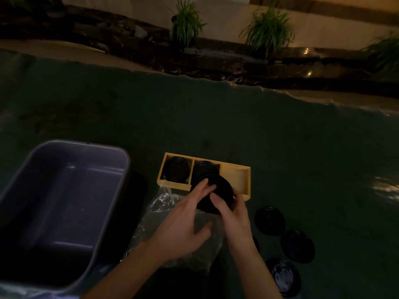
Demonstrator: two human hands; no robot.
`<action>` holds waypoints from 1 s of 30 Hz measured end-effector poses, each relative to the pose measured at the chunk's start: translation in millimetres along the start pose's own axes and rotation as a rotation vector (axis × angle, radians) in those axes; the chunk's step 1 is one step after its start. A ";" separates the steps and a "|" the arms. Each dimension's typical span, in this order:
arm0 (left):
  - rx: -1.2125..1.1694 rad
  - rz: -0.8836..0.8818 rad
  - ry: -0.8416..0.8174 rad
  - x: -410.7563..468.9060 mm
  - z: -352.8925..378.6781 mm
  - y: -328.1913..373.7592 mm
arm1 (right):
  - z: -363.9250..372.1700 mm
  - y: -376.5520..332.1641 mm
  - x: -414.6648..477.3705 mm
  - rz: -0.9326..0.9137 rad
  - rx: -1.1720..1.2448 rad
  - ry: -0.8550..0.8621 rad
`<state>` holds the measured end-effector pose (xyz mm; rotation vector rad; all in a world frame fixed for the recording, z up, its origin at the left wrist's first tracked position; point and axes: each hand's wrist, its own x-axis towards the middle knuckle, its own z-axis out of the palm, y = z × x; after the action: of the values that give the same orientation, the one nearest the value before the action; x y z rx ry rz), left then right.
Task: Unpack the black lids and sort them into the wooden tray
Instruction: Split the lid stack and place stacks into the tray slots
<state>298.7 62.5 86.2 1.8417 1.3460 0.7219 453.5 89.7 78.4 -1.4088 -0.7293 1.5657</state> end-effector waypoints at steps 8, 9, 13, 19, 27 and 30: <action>-0.227 -0.221 0.352 16.0 -3.0 -3.4 | -17.9 12.4 0.3 0.014 0.085 0.002; -0.393 -0.313 0.259 21.5 -1.3 -5.7 | -20.3 12.9 0.9 0.018 0.095 -0.015; -0.590 -0.443 0.178 39.7 14.3 -18.7 | -32.4 11.6 7.0 -0.055 -0.016 -0.016; -0.365 -0.428 0.111 55.7 38.2 -19.2 | -68.5 17.7 48.9 -0.061 -0.280 0.158; -0.010 -0.319 0.092 39.6 32.0 -25.9 | -94.2 12.8 141.4 0.050 -0.742 0.322; -0.006 -0.355 0.124 34.5 24.3 -30.7 | -84.7 12.0 159.1 -0.002 -0.916 0.295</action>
<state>311.2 95.5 47.7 1.5155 1.6929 0.6571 538.4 214.8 -20.3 -2.2179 -1.3433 0.9842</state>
